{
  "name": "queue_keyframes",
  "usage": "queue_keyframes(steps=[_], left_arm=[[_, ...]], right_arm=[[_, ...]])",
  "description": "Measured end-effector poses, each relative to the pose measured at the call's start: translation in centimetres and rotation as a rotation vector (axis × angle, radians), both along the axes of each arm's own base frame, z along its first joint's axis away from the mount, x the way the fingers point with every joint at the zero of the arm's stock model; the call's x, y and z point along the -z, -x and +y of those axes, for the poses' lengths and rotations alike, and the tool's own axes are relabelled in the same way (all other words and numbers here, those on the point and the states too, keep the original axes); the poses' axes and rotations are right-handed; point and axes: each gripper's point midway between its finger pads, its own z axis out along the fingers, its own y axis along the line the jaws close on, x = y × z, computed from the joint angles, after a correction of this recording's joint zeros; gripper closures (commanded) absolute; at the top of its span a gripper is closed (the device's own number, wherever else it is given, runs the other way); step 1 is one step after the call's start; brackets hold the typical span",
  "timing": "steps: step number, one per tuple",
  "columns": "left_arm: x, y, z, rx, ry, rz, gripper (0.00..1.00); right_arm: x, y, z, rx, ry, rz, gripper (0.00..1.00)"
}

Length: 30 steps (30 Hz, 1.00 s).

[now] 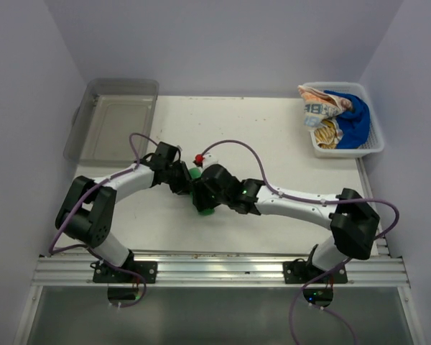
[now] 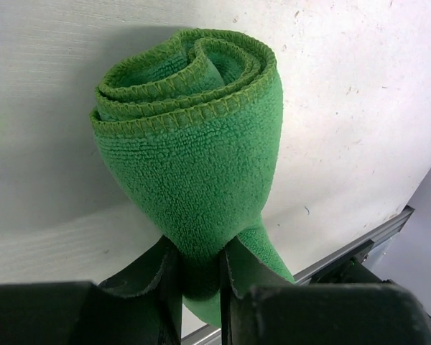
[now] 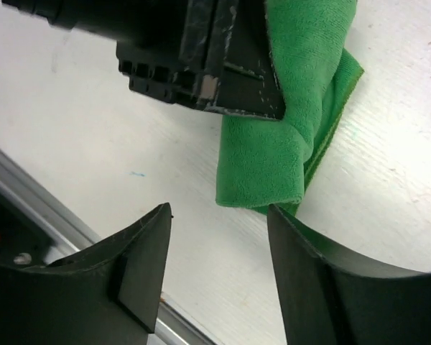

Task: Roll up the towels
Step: Roll the towel

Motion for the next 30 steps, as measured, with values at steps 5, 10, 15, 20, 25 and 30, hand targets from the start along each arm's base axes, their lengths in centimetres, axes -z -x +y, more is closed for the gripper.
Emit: queue_keyframes(steps=[5,10,15,20,25,30], left_arm=[[0.0,0.0,0.2,-0.012,-0.014,0.006,0.86],[0.0,0.0,0.2,-0.013,-0.017,0.007,0.86],[-0.1,0.0,0.2,-0.012,-0.017,0.008,0.86],[0.0,0.0,0.2,-0.012,-0.017,0.008,0.86],[-0.1,0.0,0.2,-0.012,-0.017,0.008,0.86],[-0.1,0.0,0.2,-0.012,-0.016,0.008,0.86]], right_arm=[[1.6,0.9,1.0,-0.07,0.22,-0.12,0.36],[4.8,0.7,0.0,-0.098,0.4,-0.165,0.36],[6.4,0.0,-0.7,-0.094,0.476,-0.187,0.39],[6.5,-0.2,-0.8,-0.094,0.489,-0.202,0.19],[5.7,0.0,-0.5,-0.126,0.493,-0.238,0.07],[5.0,-0.1,0.1,-0.143,0.48,-0.262,0.09]])
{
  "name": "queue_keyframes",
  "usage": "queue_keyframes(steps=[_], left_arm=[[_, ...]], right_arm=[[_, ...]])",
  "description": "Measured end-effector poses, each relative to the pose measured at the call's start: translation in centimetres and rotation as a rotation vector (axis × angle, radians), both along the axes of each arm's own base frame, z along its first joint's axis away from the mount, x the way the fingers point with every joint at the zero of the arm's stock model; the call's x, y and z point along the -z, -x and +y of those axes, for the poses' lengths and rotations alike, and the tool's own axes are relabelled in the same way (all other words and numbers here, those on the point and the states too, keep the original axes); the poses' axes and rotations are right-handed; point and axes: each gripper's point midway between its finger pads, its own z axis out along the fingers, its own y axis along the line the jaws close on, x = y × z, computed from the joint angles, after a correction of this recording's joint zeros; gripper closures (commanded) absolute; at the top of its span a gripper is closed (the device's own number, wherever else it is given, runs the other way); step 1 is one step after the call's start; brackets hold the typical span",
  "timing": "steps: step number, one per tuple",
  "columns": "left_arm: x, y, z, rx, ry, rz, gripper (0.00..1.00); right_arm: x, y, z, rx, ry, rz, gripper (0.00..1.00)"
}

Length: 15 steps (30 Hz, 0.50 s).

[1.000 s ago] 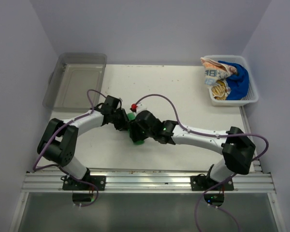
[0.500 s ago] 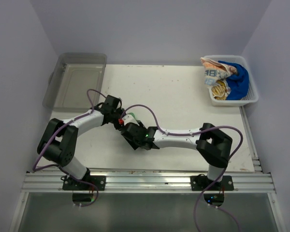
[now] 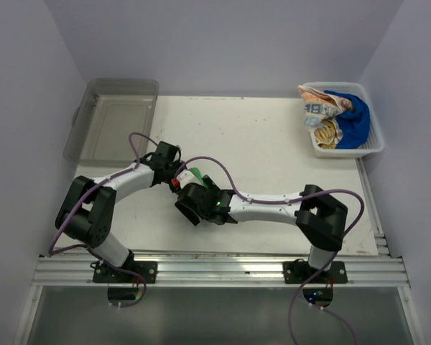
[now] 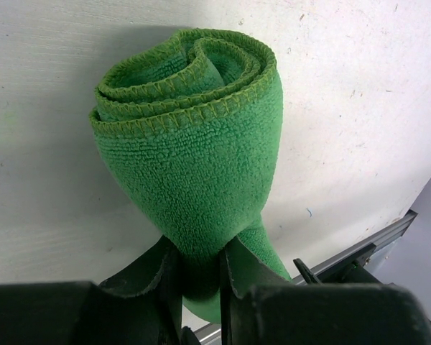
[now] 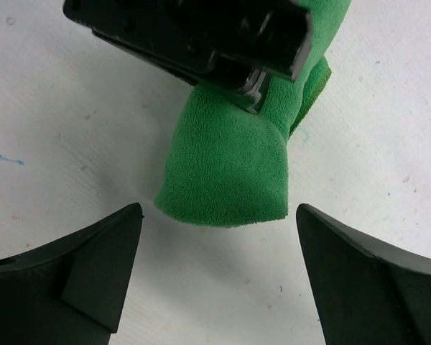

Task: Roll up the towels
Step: Roll the towel

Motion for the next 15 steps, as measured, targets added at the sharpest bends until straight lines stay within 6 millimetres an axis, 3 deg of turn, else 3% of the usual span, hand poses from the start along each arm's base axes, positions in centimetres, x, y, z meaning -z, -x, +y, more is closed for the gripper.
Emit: queue_keyframes(steps=[7,12,15], left_arm=[[0.0,0.0,0.0,0.0,0.0,0.001,0.85],[0.0,0.0,0.0,-0.001,-0.001,0.001,0.84],[0.0,0.0,0.0,-0.002,-0.001,0.001,0.81]], right_arm=[[-0.8,-1.2,2.0,-0.007,-0.032,-0.028,0.31],[0.4,-2.0,1.8,0.012,-0.012,-0.019,0.33],[0.5,-2.4,1.6,0.025,-0.014,-0.016,0.41]])
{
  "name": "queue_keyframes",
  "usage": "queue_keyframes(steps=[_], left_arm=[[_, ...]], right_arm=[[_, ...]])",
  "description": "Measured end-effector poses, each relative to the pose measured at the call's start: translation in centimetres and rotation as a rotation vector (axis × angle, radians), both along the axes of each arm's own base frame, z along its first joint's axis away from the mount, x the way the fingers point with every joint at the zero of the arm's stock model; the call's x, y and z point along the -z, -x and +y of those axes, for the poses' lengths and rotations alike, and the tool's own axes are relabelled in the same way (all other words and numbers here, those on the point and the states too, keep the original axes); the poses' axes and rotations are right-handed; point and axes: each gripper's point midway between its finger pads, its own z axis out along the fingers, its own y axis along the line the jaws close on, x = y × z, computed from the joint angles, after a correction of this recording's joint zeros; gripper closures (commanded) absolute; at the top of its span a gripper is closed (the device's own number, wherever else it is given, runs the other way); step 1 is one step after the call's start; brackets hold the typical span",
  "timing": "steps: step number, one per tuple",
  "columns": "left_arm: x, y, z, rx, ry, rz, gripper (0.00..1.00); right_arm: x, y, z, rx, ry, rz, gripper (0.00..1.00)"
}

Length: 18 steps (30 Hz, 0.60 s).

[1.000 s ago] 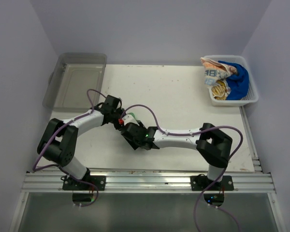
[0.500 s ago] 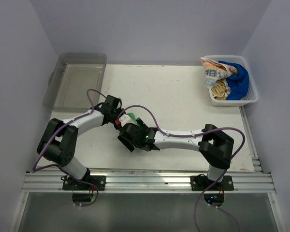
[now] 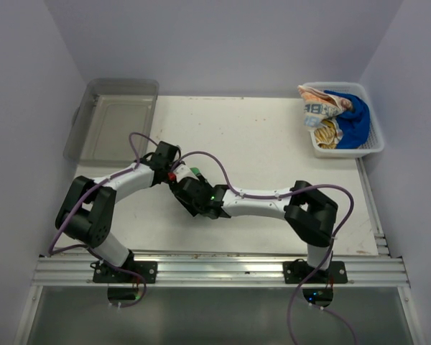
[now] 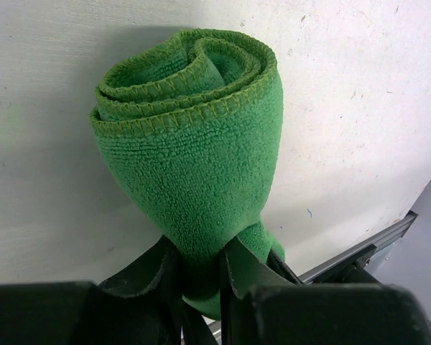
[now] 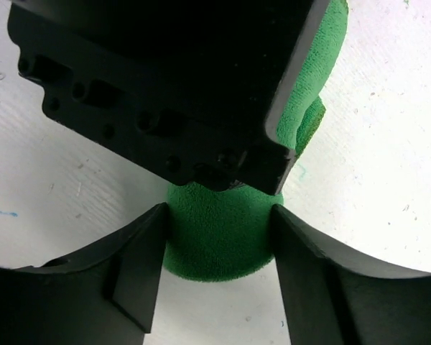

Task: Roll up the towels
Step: Roll the towel

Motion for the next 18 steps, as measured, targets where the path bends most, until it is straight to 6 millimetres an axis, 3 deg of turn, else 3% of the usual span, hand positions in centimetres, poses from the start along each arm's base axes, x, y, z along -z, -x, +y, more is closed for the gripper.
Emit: queue_keyframes(steps=[1,2,5,9,12,18], left_arm=[[0.0,0.0,0.0,0.0,0.0,0.0,0.79],[0.0,0.0,0.0,0.0,0.0,0.0,0.72],[0.0,0.0,0.1,-0.003,-0.004,0.001,0.57],[0.1,0.2,0.4,-0.013,-0.02,0.01,0.4],[-0.1,0.1,0.5,-0.02,-0.028,0.009,0.29],[-0.9,-0.4,0.4,-0.023,-0.024,-0.012,0.26]], right_arm=[[0.0,-0.1,0.0,0.003,-0.002,0.0,0.46],[0.0,-0.1,0.0,0.006,-0.004,0.002,0.62],[0.4,-0.2,-0.2,0.024,-0.024,0.016,0.83],[0.8,-0.3,-0.4,0.054,-0.115,0.058,0.96],[0.5,-0.6,-1.1,0.08,-0.225,0.113,1.0],[0.4,-0.7,-1.9,0.115,-0.373,0.196,1.0]])
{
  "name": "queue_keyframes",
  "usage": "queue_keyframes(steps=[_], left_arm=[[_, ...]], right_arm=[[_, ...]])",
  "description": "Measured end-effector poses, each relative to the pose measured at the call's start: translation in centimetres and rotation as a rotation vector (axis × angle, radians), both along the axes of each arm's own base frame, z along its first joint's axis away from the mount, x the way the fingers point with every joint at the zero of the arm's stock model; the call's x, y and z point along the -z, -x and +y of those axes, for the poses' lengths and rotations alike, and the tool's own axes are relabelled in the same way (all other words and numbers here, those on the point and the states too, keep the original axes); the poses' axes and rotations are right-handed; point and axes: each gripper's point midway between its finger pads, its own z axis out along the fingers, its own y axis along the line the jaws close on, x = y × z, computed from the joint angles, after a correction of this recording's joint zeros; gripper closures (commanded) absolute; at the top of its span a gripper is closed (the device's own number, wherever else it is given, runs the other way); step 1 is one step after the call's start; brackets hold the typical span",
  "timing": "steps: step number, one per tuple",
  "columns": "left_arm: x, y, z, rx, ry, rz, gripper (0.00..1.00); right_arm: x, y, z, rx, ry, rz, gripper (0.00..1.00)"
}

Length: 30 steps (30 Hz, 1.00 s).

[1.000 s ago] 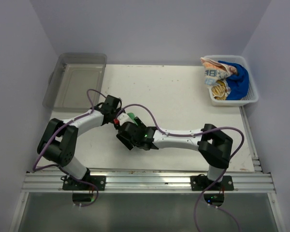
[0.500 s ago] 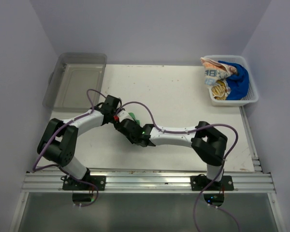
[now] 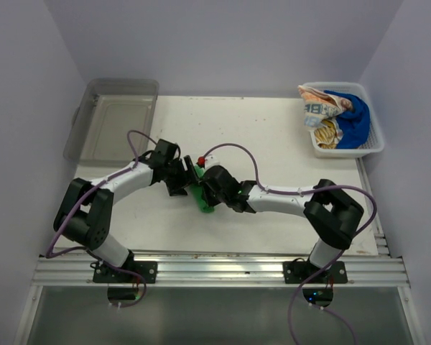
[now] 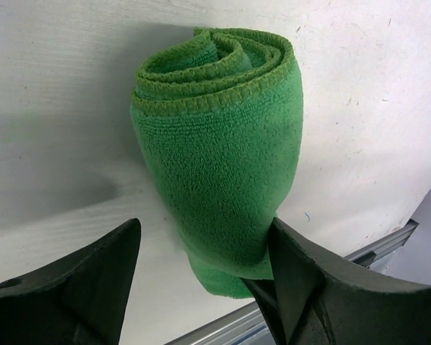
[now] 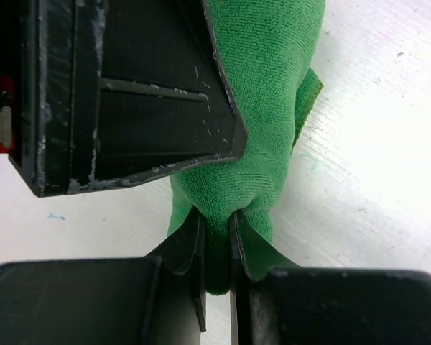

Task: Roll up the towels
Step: Roll the towel, then place the rolled towel into the container

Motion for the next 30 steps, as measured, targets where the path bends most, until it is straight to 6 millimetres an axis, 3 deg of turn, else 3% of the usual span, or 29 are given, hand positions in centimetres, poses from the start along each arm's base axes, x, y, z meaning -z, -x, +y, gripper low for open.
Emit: queue_keyframes(steps=[12,16,26,27,30], left_arm=[[0.4,-0.2,-1.1,0.028,0.051,0.009,0.27],[0.5,-0.3,-1.4,0.037,0.062,0.005,0.23],[2.1,0.4,-2.5,0.074,0.048,0.045,0.2],[2.1,0.4,-2.7,0.079,0.048,0.045,0.21],[2.2,0.4,-3.2,0.088,0.043,0.044,0.38]], right_arm=[[0.3,-0.1,0.1,0.05,-0.24,0.117,1.0],[0.4,-0.3,-0.1,0.072,-0.326,0.163,1.0],[0.8,0.2,-0.7,0.108,-0.472,0.252,1.0],[0.9,0.3,-0.8,0.11,-0.482,0.259,1.0],[0.9,0.4,-0.9,0.115,-0.503,0.271,1.0]])
